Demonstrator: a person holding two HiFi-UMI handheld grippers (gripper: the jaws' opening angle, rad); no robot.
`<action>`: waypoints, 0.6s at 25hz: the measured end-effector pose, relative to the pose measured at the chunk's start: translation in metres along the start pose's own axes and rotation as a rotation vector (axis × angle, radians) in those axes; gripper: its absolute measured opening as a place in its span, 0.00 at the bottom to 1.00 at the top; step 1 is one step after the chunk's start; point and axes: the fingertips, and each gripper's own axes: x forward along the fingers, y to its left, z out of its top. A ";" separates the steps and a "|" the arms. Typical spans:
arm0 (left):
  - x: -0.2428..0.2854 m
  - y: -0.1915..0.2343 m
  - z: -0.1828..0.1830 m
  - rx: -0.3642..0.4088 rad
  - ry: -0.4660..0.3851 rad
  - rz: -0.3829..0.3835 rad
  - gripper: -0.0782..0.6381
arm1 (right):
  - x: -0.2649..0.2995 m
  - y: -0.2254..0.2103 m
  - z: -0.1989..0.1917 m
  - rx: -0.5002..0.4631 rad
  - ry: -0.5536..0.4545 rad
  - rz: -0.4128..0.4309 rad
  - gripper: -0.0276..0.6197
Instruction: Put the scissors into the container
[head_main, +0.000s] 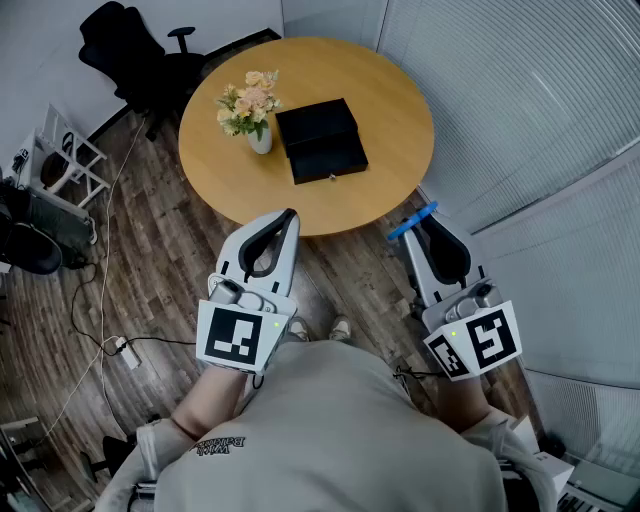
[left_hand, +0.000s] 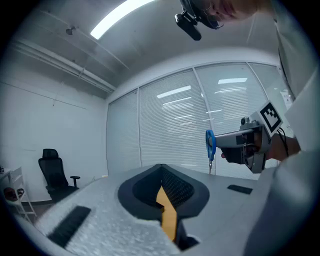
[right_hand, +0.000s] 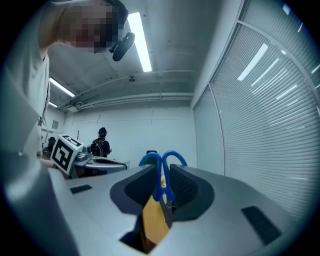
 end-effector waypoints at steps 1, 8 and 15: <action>0.000 0.000 -0.002 -0.002 0.005 0.003 0.14 | -0.001 0.000 -0.001 0.003 -0.001 0.002 0.19; -0.005 -0.011 -0.003 0.009 0.015 0.013 0.14 | -0.013 0.000 -0.001 0.028 -0.012 0.012 0.19; -0.006 -0.018 0.000 0.022 0.018 0.039 0.14 | -0.018 -0.004 -0.003 -0.033 0.000 0.023 0.19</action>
